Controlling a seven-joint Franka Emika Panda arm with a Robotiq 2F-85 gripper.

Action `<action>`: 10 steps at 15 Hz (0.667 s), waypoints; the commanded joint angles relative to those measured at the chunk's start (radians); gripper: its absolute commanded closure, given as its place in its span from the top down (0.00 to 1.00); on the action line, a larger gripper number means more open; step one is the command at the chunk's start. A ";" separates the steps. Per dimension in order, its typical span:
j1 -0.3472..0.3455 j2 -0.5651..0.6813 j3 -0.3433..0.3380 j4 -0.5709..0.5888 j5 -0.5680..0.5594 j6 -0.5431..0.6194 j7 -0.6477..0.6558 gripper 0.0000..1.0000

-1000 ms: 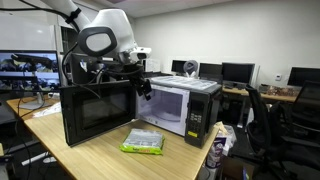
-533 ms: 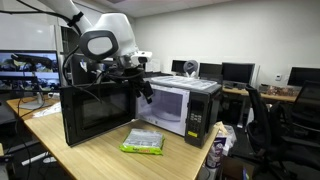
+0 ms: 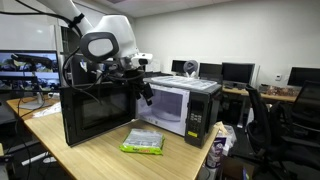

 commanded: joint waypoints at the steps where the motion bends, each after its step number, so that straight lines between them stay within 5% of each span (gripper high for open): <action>1: -0.004 0.012 -0.014 0.011 -0.066 -0.039 0.059 1.00; 5: -0.011 0.055 -0.049 0.025 -0.221 -0.047 0.175 1.00; 10: -0.014 0.116 -0.072 0.056 -0.279 -0.052 0.216 1.00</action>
